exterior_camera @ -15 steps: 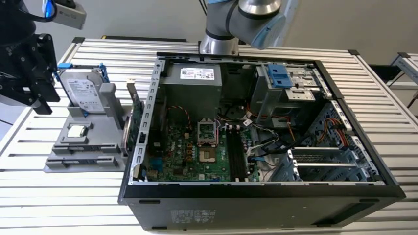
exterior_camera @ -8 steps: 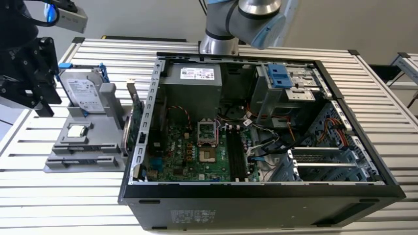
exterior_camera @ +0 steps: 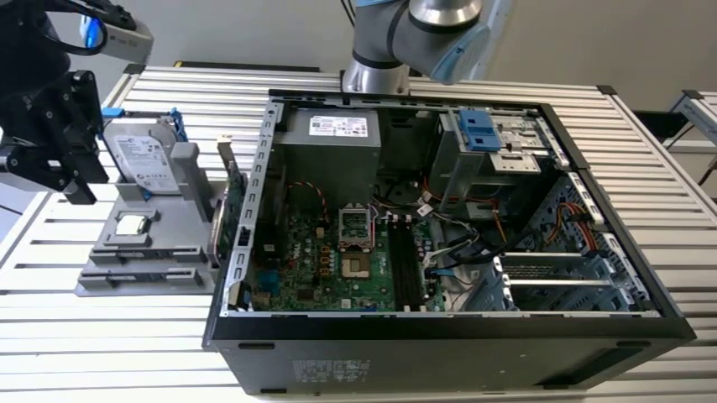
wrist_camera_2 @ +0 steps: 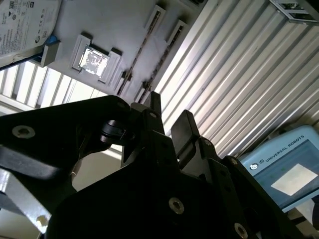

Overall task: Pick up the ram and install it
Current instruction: 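Pick up the ram and move it above insertion slot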

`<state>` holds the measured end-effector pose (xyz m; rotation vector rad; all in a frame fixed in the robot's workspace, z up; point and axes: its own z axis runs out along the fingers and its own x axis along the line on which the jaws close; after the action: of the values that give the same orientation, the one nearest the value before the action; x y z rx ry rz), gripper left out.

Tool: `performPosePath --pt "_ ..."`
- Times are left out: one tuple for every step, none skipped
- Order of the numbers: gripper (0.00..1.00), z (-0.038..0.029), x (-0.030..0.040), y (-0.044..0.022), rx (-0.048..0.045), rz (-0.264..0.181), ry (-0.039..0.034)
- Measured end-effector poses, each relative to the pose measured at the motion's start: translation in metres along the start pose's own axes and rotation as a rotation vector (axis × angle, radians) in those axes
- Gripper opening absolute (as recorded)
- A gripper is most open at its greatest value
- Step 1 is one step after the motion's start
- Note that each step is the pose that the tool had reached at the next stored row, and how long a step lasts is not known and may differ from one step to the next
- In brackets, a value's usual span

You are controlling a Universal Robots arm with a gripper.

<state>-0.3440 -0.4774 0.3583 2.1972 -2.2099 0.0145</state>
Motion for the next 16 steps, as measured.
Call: performPosePath --pt "1.0 0.0007 0.0 0.0 0.0001 -0.001 0.0" --pt "1.0 0.0014 -0.0001 0.0 0.0 -0.002 0.0" --pt "1.0 0.002 -0.0001 0.0 0.0 -0.003 0.0001" --pt "1.0 0.0027 -0.0001 0.0 0.0001 -0.004 0.0001" --pt "1.0 0.0031 -0.0001 0.0 0.0001 -0.005 0.0001" --pt "1.0 0.0036 -0.0001 0.0 0.0001 -0.005 0.0002" --pt "1.0 0.004 -0.0001 0.0 0.0001 -0.006 0.0001" --pt "1.0 0.0045 -0.0001 0.0 0.0002 -0.007 0.0001" --pt "1.0 0.005 -0.0001 0.0 0.0002 -0.008 0.0001" --pt "1.0 0.0056 -0.0001 -0.0001 0.0002 -0.009 0.0001" --pt "1.0 0.0062 -0.0002 0.0 0.0002 -0.01 0.0002" --pt "1.0 0.007 -0.0002 -0.0001 0.0003 -0.011 0.0001" --pt "1.0 0.0078 -0.0002 -0.0001 0.0004 -0.012 0.0" --pt "1.0 0.0085 -0.0002 -0.0001 0.0004 -0.013 0.0001" --pt "1.0 0.0091 -0.0003 -0.0001 0.0003 -0.013 0.0002" --pt "1.0 0.0096 -0.0003 -0.0001 0.0002 -0.013 0.0003"
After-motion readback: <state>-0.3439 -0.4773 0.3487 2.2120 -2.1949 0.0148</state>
